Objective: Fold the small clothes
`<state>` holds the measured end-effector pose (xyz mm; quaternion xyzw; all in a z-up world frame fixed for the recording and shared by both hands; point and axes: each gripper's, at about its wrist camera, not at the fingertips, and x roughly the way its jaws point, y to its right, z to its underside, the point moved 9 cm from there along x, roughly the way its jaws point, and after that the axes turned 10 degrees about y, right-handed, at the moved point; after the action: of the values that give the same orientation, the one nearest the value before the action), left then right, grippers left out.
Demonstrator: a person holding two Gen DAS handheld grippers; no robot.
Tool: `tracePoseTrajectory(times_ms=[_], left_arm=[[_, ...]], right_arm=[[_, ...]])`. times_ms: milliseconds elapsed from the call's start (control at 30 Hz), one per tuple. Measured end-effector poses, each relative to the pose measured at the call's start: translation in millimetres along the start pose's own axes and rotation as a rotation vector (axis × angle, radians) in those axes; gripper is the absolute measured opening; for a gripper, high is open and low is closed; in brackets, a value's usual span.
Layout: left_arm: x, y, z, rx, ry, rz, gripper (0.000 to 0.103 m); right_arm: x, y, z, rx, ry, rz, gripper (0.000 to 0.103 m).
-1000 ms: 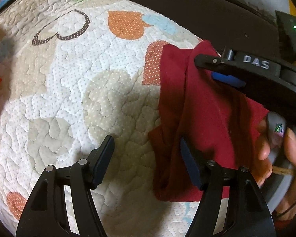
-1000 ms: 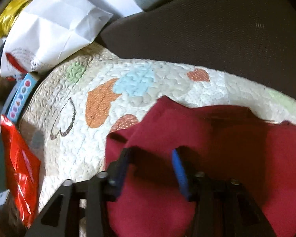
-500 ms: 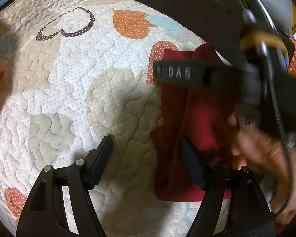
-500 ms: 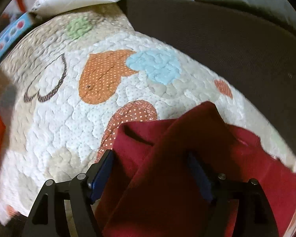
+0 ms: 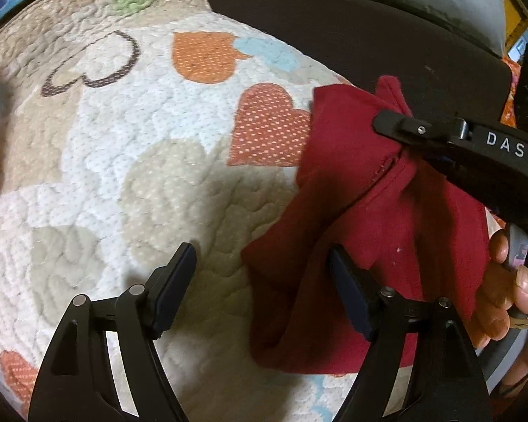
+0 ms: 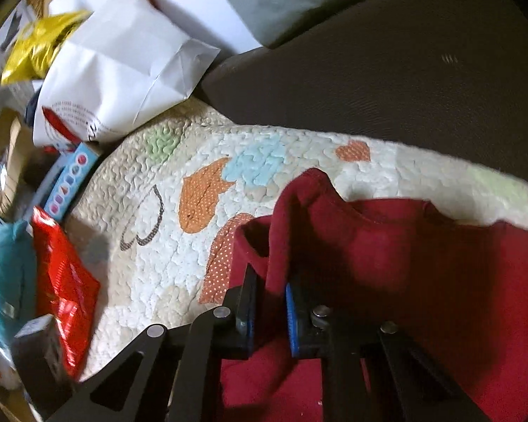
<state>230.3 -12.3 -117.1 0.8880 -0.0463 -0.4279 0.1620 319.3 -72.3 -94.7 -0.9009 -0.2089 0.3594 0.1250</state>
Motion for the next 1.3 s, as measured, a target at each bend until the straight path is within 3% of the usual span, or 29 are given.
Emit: tracePoseTrajectory(times_ms=[67, 133, 167, 200, 367, 467, 533, 567, 600, 667, 700, 833, 1000, 1067, 1167, 1233, 1300], left_arm=[[2, 4, -1, 0.009, 0.002, 0.013, 0.075], [1, 6, -1, 0.015, -0.001, 0.016, 0.066], [0, 5, 1, 0.008, -0.009, 0.013, 0.066], [0, 3, 2, -0.002, -0.010, 0.011, 0.066], [-7, -7, 11, -0.092, -0.015, 0.009, 0.066], [-9, -11, 13, -0.132, -0.012, 0.020, 0.066], [-8, -12, 13, -0.136, -0.013, 0.020, 0.065], [-8, -12, 12, -0.142, -0.012, 0.020, 0.065], [-8, -12, 12, -0.146, -0.013, 0.019, 0.065], [-11, -11, 12, -0.156, -0.014, 0.025, 0.065], [-14, -12, 12, -0.158, -0.014, 0.035, 0.065], [-24, 14, 0, -0.168, -0.028, 0.152, 0.065], [-73, 97, 1, 0.023, 0.002, 0.352, 0.065], [-92, 125, 8, 0.082, -0.005, 0.421, 0.065], [-104, 149, 12, 0.156, 0.037, 0.452, 0.065], [-101, 160, 16, 0.215, 0.063, 0.437, 0.065], [-80, 167, 29, 0.297, 0.067, 0.359, 0.065]], right_arm=[[1, -1, 1, 0.033, -0.004, -0.021, 0.017], [-4, -2, 1, 0.045, -0.015, -0.021, 0.049], [-6, -4, 1, 0.047, -0.013, -0.015, 0.071], [-10, -8, -1, 0.045, -0.004, -0.011, 0.076], [9, -27, 4, -0.065, -0.081, 0.070, 0.076], [37, -40, 19, -0.133, -0.172, 0.093, 0.076], [57, -40, 35, -0.213, -0.251, 0.163, 0.076], [61, -39, 36, -0.252, -0.250, 0.182, 0.071], [61, -39, 35, -0.292, -0.210, 0.198, 0.049], [55, -30, 30, -0.294, -0.169, 0.209, 0.029], [48, -27, 26, -0.238, -0.153, 0.154, 0.020], [-1, -4, 6, -0.077, -0.046, 0.019, 0.016], [-99, 41, -25, 0.066, 0.131, -0.070, 0.015], [-137, 67, -34, 0.081, 0.180, -0.062, 0.014], [-188, 122, -33, 0.111, 0.230, -0.011, 0.014], [-206, 165, -22, 0.168, 0.232, 0.031, 0.014], [-205, 203, 2, 0.199, 0.190, 0.093, 0.014]])
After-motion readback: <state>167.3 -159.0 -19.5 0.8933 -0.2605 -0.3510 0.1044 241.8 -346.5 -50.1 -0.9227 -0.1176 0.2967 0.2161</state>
